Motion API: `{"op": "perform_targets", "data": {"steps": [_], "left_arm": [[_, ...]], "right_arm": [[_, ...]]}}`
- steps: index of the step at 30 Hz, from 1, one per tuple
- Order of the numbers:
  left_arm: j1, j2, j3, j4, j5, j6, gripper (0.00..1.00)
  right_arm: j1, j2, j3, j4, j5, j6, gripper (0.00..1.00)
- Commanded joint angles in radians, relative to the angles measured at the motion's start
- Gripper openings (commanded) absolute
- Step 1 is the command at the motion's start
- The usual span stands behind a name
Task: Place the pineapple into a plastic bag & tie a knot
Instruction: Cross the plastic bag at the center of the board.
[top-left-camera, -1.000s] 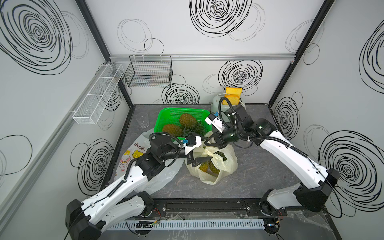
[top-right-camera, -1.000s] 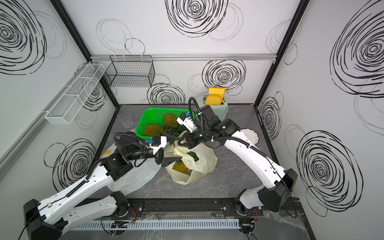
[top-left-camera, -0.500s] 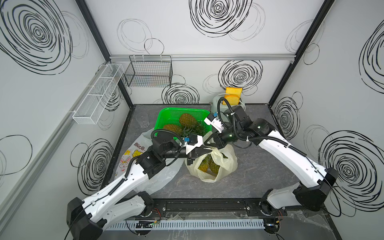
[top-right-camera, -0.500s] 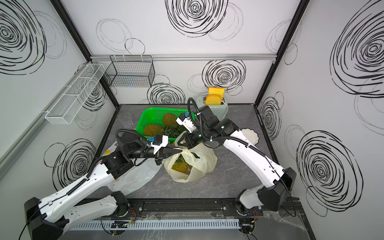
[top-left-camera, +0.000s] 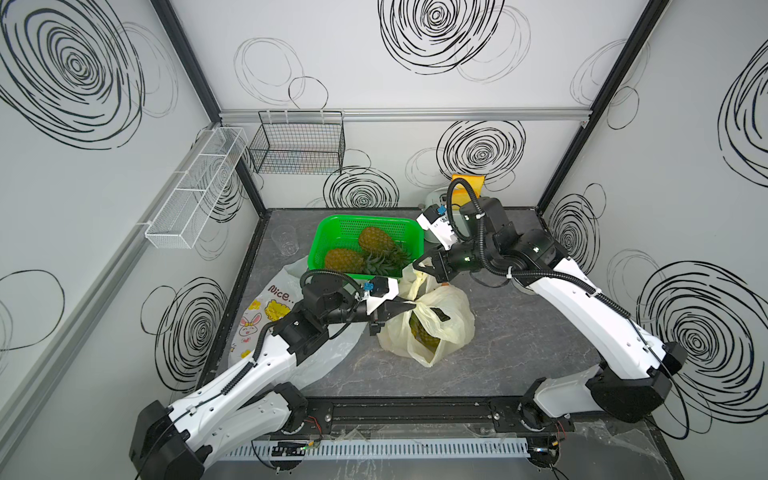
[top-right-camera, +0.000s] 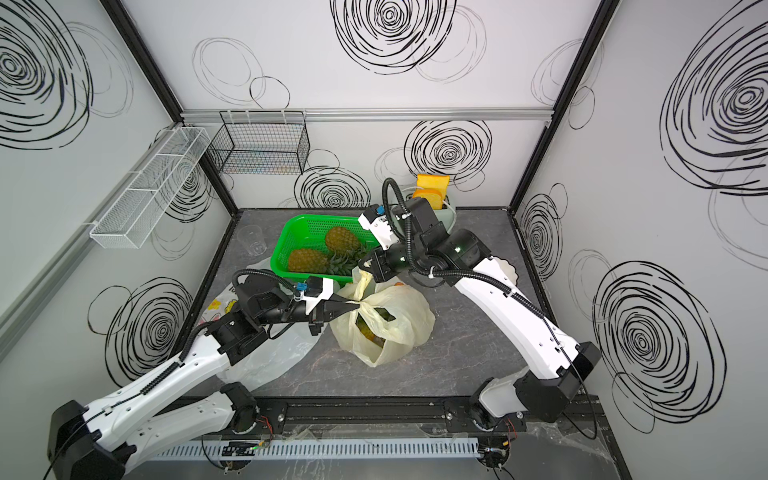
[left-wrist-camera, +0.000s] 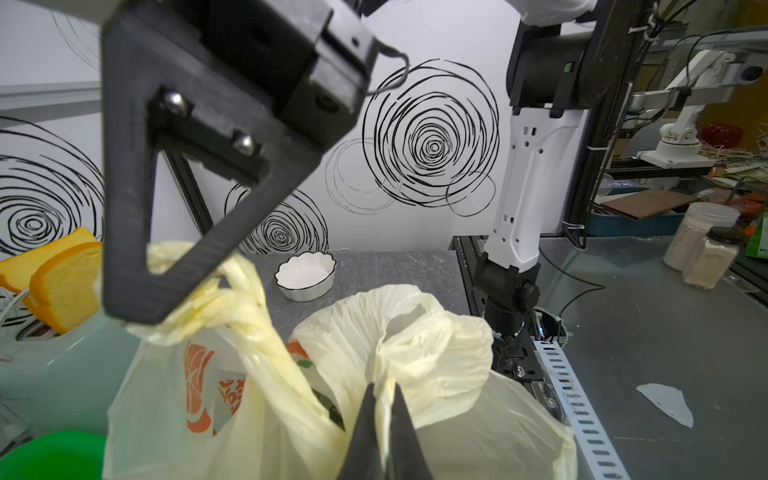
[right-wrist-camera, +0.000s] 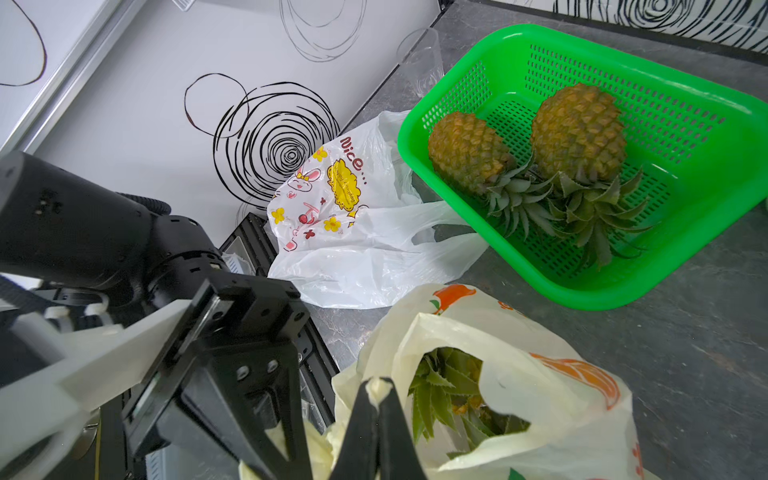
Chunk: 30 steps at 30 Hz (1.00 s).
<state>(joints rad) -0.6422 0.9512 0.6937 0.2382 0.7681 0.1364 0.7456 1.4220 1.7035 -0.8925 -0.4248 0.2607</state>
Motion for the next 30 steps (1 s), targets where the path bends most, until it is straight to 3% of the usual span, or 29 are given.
{"op": "perform_targets", "data": {"steps": [1,4,12,18,24,30], "left_arm": [[0.028,-0.017,-0.035,0.150,-0.029,-0.060,0.00],[0.042,-0.007,-0.043,0.166,-0.045,-0.075,0.00],[0.047,0.045,-0.046,0.199,-0.064,-0.099,0.00],[0.050,0.059,-0.051,0.235,-0.076,-0.127,0.00],[0.050,0.067,-0.033,0.233,-0.069,-0.136,0.00],[0.055,0.063,-0.010,0.195,-0.061,-0.133,0.00]], "right_arm": [[0.011,-0.032,0.028,-0.056,0.023,-0.024,0.00],[0.035,-0.072,0.017,-0.053,0.022,-0.069,0.00],[0.243,-0.176,-0.112,0.049,0.045,-0.187,0.00],[0.352,-0.268,-0.301,0.145,0.099,-0.256,0.00],[0.370,-0.299,-0.464,0.210,0.153,-0.312,0.00],[0.347,-0.360,-0.608,0.220,0.306,-0.395,0.00]]}}
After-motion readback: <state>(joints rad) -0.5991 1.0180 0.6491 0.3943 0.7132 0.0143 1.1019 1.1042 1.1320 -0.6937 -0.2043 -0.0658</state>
